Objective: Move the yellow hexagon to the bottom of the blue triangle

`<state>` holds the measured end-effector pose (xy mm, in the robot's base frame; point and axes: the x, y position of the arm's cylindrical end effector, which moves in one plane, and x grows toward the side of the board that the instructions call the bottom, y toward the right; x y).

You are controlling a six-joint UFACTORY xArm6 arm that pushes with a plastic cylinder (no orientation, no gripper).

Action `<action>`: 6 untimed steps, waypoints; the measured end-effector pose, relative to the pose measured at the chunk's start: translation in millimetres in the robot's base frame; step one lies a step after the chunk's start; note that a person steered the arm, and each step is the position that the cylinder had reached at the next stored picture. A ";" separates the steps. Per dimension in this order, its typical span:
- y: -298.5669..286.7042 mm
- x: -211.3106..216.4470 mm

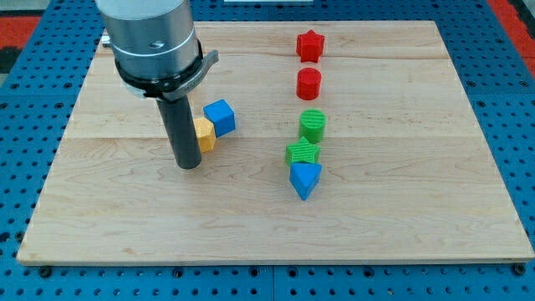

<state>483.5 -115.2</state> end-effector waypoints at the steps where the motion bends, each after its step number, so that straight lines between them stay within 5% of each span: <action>1: -60.8 -48.8; 2: -34.9 -66.3; 3: 47.9 -23.9; 6: 110.5 52.0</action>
